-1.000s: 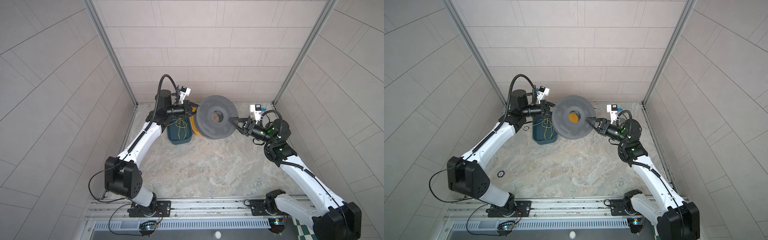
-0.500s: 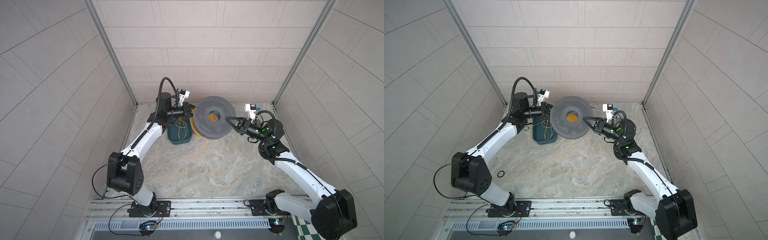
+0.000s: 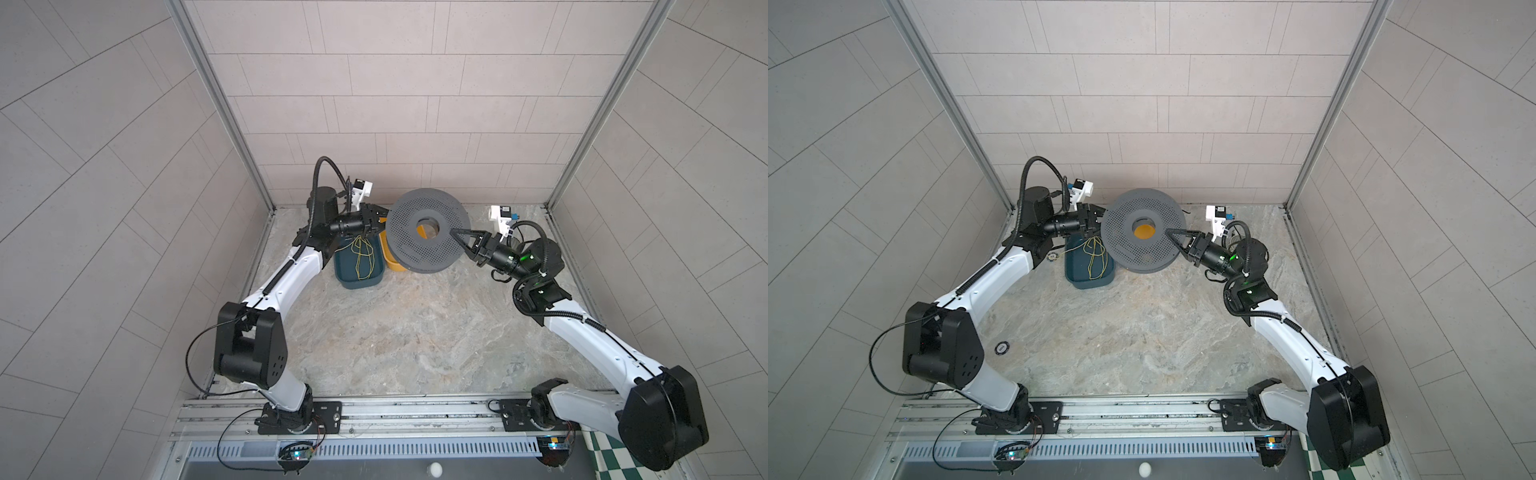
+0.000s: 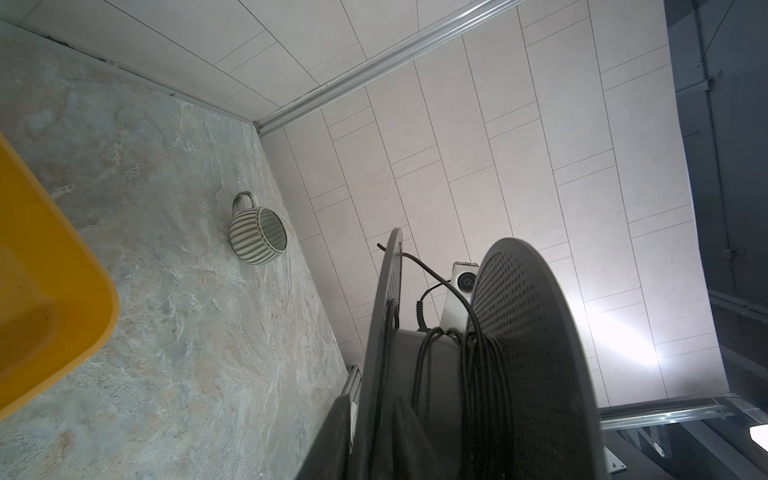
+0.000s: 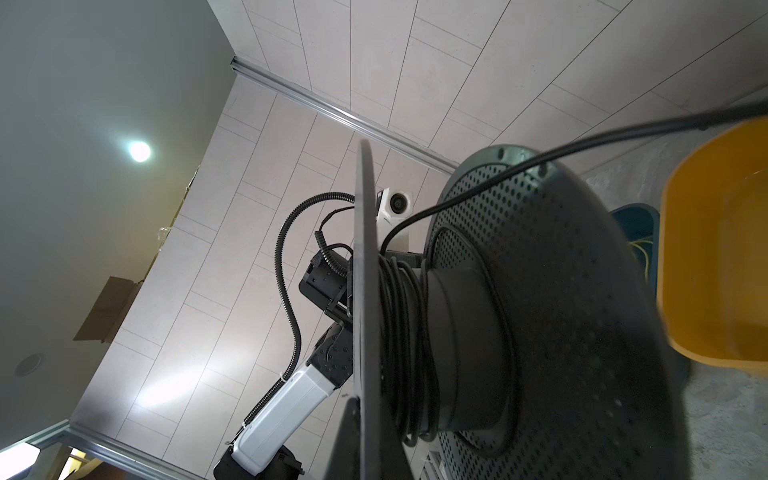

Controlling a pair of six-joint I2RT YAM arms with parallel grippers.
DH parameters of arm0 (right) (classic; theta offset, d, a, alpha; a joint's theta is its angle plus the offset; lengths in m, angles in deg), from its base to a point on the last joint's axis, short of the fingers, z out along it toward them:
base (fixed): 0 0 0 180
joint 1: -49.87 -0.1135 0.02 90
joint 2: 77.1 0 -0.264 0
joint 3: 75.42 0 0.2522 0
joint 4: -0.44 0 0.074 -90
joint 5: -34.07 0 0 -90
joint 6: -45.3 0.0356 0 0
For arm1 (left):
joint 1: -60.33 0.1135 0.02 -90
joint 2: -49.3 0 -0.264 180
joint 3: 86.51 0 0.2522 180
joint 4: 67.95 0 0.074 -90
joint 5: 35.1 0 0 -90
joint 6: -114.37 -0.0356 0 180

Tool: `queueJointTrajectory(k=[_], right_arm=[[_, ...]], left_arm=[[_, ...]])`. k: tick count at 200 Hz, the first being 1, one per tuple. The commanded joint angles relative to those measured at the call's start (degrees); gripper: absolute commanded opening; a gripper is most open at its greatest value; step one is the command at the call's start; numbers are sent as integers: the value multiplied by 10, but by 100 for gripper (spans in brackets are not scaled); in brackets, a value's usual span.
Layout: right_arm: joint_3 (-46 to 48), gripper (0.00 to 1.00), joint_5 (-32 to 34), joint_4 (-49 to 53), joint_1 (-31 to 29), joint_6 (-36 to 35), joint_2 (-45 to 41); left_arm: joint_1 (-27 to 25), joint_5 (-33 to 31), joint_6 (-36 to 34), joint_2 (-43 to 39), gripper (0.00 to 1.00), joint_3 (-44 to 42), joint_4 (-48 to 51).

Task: Wrap the cables
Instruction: 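Grasp the spool's outer flange with the right gripper beside the left gripper, then lower the grey spool onto the table with the right gripper while the left releases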

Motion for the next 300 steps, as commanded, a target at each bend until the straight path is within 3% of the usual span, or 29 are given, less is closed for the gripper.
queueJointTrajectory(k=[1, 35, 57, 96, 132, 182, 213, 242, 300], right_arm=[[-8, 0, 57, -41, 13, 28, 9], [-3, 0, 61, -91, 19, 74, 30], [3, 0, 69, -130, 26, 103, 36], [5, 0, 70, -113, 35, 99, 27], [15, 0, 80, -105, 46, 102, 14], [41, 0, 69, -109, 60, 113, 2], [62, 0, 42, -92, 63, 102, -14], [80, 0, 16, -50, 63, 69, -37], [162, 0, -9, -8, 64, 18, -82]], left_arm=[[5, 24, 12, -15, 24, -3, -48], [8, 23, 12, -17, 24, -11, -48], [11, 17, 2, -22, 30, -15, -33], [14, 5, -47, -26, 35, -12, 38], [16, -12, -96, -29, 46, -4, 113], [29, -48, -170, -41, 51, 2, 228], [41, -56, -171, -57, 52, 1, 251], [42, -82, -223, -77, 55, 11, 305], [41, -101, -235, -101, 70, 12, 327]])
